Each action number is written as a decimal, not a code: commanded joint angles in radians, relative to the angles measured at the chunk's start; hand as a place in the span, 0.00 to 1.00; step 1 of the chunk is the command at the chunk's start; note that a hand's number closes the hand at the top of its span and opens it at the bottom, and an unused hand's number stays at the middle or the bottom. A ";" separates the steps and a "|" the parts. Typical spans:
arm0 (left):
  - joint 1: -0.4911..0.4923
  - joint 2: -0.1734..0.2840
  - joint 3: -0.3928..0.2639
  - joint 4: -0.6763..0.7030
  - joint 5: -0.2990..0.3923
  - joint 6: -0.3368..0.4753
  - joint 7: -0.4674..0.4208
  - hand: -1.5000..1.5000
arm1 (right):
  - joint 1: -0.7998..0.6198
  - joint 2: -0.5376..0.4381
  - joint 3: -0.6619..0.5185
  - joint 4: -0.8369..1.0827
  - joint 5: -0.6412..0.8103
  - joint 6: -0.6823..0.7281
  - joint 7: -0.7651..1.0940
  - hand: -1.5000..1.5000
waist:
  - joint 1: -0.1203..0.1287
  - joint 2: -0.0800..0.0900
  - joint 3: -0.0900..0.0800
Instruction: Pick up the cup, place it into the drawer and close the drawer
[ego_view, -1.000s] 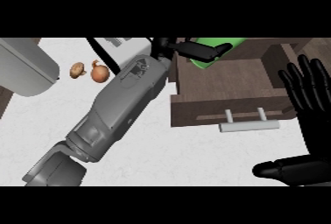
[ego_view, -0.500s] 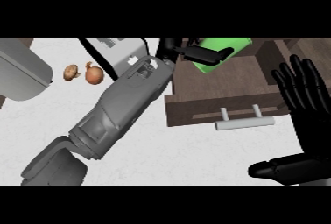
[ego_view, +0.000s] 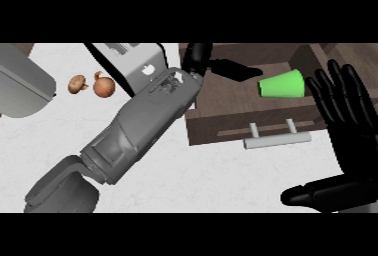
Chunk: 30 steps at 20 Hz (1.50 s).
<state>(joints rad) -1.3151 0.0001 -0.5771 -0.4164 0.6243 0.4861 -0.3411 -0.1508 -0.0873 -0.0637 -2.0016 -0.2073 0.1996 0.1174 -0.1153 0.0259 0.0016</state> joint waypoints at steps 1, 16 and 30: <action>-0.004 0.000 0.013 -0.048 0.077 -0.022 -0.025 0.00 | 0.018 0.009 0.005 -0.012 -0.031 0.010 0.009 0.00 | 0.007 -0.003 0.000; 0.111 0.095 0.149 -0.270 0.152 -0.091 -0.066 0.00 | 0.082 -0.132 -0.045 -0.081 -0.086 0.147 0.057 1.00 | 0.128 -0.035 -0.002; 0.656 0.380 0.187 -0.850 0.182 -0.086 0.033 0.00 | 0.147 -0.190 -0.008 -0.022 0.181 0.196 -0.026 1.00 | 0.147 -0.034 -0.001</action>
<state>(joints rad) -0.8157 0.2990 -0.4008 -1.1048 0.7975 0.4168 -0.3276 -0.0276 -0.2731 -0.0721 -2.0607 -0.0845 0.3902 0.1301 0.0316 -0.0098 -0.0003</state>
